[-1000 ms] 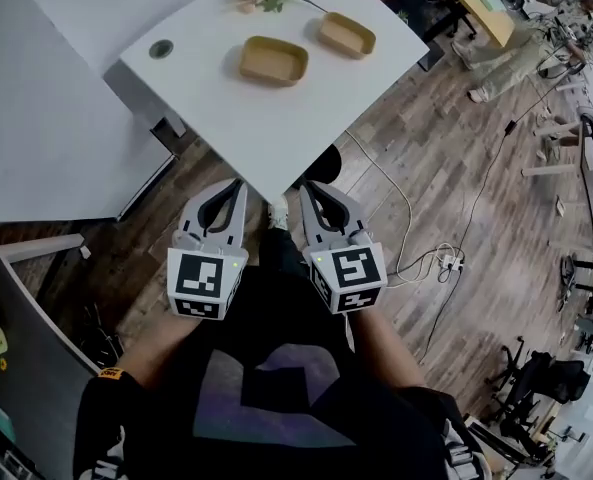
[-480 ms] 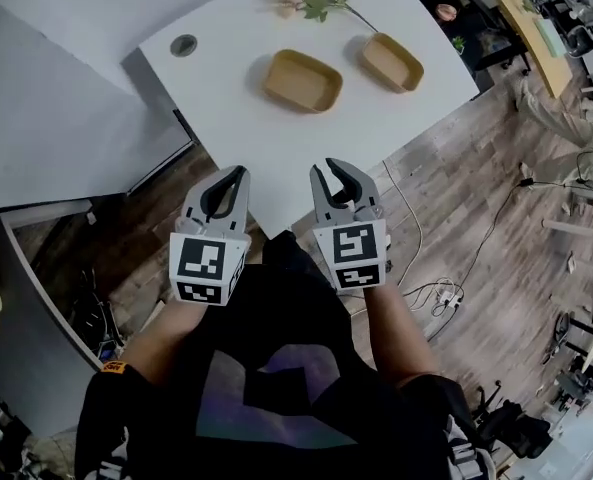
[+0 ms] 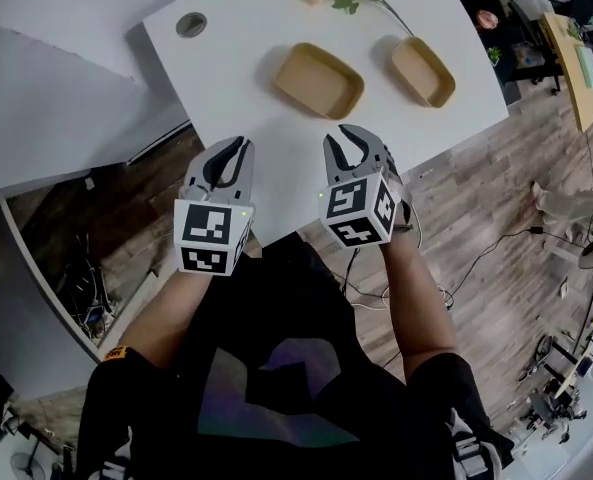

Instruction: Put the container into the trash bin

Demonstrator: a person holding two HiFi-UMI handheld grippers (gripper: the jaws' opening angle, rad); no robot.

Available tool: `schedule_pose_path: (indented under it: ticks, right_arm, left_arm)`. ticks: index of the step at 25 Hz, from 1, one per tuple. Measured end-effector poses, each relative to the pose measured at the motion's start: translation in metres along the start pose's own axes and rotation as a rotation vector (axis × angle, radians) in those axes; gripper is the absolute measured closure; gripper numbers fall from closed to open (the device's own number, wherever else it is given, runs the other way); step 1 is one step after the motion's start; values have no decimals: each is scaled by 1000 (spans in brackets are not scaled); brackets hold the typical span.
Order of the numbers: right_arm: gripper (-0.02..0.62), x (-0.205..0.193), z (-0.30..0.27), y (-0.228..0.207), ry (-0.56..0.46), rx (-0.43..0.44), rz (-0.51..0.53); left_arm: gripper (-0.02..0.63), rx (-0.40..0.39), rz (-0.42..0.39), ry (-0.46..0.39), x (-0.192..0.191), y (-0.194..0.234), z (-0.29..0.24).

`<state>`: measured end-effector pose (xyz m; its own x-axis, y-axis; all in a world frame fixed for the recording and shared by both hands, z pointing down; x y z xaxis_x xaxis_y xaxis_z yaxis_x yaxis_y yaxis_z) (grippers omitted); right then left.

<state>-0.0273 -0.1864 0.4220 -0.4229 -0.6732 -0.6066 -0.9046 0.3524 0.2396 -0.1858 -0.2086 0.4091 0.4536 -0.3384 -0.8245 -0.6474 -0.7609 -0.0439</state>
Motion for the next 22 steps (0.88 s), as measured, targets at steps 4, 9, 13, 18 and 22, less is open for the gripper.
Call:
schedule_pose_path:
  ticks: [4,9,13,18,22]
  right_arm:
    - [486,-3,-31,-9,79,33,77]
    - [486,-2,-56,-5,133,97,178]
    - [488,-6,-71,-1,183,145,241]
    - [518,-13,-84,2,228,175,299]
    - [560,-15,-85,1,233,159,323]
  left_arm:
    - [595,21,27,46,-11,9,-21]
    - [594,50,63,85,-21,16,-31]
    - [595,64,80,104,-24,17,-35]
    - [595,80,100,116,-29,18,-39]
    - [595,75,102,119,-31,13,-39]
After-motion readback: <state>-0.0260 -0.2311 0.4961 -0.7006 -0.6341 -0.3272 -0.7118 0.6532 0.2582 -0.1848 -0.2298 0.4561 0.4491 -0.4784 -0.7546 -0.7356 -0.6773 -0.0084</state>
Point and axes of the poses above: the fingertips, and each gripper's own axes: z backward along the fingers, y to its left, x out of its top, the point moved 4 cm from there along z, backward along the fingers, and after that the axes turned 10 degrees about -z, right-handed, at the moved point
